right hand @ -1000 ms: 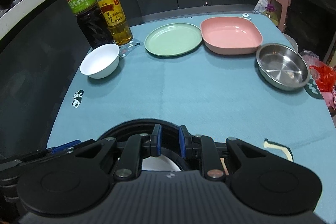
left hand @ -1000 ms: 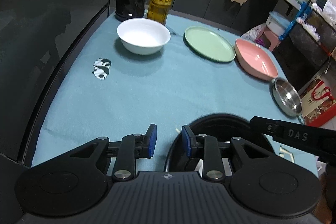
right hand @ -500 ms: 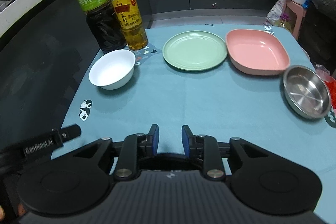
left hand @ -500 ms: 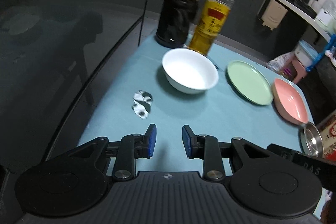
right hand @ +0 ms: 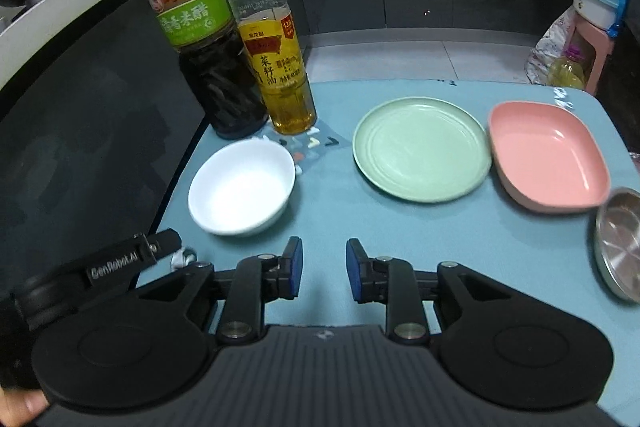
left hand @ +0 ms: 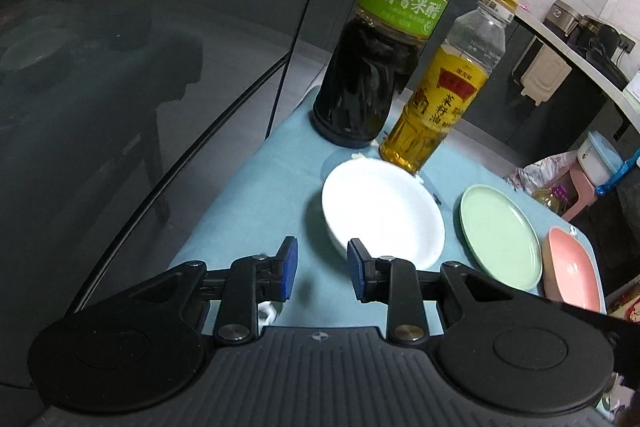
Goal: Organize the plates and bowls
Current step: 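Move both grippers to the small white plate beside the bottles, then close both grippers on the white plate's rim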
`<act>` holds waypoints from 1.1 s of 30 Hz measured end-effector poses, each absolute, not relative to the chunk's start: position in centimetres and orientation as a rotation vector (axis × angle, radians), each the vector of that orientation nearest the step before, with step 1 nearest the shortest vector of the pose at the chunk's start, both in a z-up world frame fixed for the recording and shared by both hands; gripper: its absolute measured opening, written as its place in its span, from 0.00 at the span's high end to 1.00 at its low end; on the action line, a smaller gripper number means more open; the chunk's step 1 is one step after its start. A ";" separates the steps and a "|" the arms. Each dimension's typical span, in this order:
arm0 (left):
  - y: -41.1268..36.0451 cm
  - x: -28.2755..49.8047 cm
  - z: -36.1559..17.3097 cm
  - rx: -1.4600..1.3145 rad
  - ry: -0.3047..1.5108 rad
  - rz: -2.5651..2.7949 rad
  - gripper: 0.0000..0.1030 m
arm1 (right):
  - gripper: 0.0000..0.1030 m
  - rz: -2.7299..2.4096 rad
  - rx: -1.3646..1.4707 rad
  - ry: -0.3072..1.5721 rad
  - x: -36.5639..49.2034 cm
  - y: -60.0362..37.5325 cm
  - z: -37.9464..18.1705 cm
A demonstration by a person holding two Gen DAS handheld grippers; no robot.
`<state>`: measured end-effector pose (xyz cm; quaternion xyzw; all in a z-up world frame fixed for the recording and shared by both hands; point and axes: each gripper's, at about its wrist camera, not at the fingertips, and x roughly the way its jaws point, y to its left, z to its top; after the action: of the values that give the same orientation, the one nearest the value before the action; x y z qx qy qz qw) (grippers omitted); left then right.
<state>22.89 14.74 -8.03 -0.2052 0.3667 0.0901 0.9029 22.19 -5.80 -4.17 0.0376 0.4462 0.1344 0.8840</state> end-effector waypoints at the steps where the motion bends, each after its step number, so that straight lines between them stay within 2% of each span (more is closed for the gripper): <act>1: 14.8 23.2 -8.1 -0.424 0.754 0.190 0.75 | 0.75 0.270 0.075 0.933 22.9 -5.5 -4.4; 19: 14.6 28.9 -11.4 -0.406 0.863 0.203 0.76 | 0.69 0.274 0.085 1.017 30.2 -1.7 -8.3; 21: 14.7 29.0 -11.7 -0.412 0.867 0.194 0.78 | 0.69 0.271 0.087 1.037 30.6 -1.6 -8.8; 23: 14.7 29.2 -11.9 -0.414 0.856 0.172 0.89 | 0.69 0.273 0.089 1.049 30.7 -1.5 -9.3; 24: 14.7 29.1 -12.0 -0.422 0.849 0.164 0.89 | 0.69 0.274 0.088 1.053 30.8 -1.4 -9.5; 27: 14.6 29.0 -11.9 -0.410 0.838 0.167 0.89 | 0.81 0.298 0.115 1.056 30.9 -1.4 -9.8; 28: 14.5 28.9 -11.8 -0.403 0.838 0.170 0.89 | 0.89 0.321 0.126 1.056 30.8 -1.4 -9.8; 33: 14.0 28.1 -11.0 -0.385 0.821 0.172 0.89 | 0.89 0.331 0.106 1.061 30.6 -1.1 -9.4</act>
<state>28.07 14.03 -10.97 -0.1859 0.3961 0.0832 0.8953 30.57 -1.14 -9.38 0.0504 0.5034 0.1570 0.8482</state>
